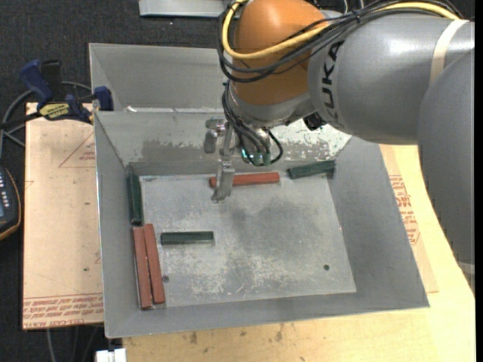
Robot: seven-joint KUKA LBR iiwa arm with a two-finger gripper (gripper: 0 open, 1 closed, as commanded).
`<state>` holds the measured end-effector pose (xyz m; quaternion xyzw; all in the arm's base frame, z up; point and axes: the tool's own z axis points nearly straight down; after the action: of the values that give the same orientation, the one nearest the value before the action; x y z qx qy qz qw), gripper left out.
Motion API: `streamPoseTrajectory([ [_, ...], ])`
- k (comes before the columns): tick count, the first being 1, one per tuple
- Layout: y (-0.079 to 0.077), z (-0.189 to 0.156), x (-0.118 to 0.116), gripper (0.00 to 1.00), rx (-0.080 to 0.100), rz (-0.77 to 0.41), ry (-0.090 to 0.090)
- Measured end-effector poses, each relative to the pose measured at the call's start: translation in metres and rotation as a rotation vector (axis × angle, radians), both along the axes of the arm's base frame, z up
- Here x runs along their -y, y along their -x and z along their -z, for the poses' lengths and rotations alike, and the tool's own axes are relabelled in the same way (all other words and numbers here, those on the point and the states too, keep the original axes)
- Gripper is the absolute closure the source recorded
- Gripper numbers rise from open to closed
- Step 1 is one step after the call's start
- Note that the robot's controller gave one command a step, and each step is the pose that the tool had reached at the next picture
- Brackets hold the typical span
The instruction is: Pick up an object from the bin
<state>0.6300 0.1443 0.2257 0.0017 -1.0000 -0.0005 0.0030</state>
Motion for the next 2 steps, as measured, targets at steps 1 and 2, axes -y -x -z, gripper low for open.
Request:
streamPoseTrajectory([
  [1,0.0510,0.1581,0.0018,0.00,-0.002,-0.158,0.000],
  [2,0.0478,0.1528,0.0012,1.00,0.007,-0.157,-0.002],
])
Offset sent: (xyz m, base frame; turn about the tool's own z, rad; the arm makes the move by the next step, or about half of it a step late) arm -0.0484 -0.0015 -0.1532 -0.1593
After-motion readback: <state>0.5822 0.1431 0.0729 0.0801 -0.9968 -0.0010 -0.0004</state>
